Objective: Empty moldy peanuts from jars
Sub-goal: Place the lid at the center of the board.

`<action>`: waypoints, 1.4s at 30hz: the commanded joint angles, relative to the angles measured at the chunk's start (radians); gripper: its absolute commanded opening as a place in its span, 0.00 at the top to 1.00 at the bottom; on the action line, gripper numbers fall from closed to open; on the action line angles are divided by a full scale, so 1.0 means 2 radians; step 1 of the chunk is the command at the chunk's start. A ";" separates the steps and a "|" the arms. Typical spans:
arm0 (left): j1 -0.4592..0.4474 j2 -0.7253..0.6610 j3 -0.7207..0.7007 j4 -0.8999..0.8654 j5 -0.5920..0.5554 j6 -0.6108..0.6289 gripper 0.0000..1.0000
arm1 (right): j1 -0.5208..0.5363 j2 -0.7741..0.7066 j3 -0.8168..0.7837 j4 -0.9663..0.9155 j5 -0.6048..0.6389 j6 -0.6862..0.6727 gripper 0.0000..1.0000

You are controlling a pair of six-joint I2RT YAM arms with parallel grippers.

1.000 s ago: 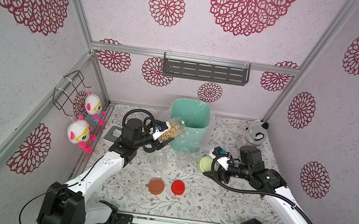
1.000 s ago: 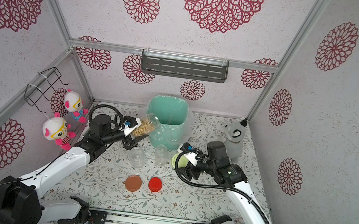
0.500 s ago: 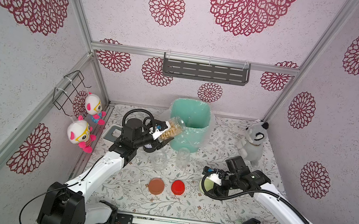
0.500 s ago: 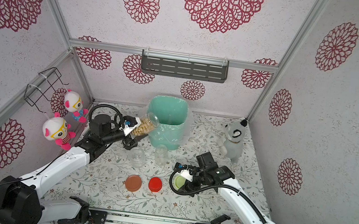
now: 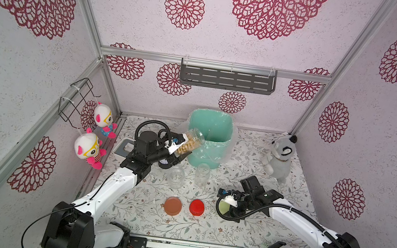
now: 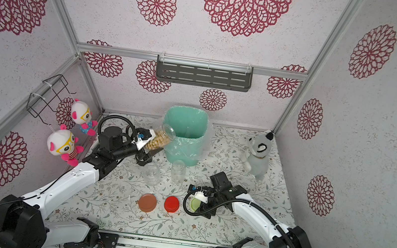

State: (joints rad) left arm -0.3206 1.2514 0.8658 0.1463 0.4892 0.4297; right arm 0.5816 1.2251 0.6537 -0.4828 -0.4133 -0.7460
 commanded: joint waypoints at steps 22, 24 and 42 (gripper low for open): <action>0.004 -0.007 0.017 0.051 0.006 -0.003 1.00 | 0.003 0.055 -0.021 0.066 0.009 -0.047 0.40; 0.004 -0.006 0.017 0.051 0.007 -0.003 1.00 | 0.003 0.057 -0.022 0.069 0.010 -0.049 0.28; 0.004 -0.002 0.031 0.034 0.018 -0.005 1.00 | 0.002 -0.023 -0.020 0.159 0.015 0.051 0.01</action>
State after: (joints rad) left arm -0.3199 1.2514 0.8673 0.1417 0.4904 0.4294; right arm 0.5835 1.2411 0.6109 -0.2733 -0.3759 -0.7410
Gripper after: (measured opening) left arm 0.828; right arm 0.986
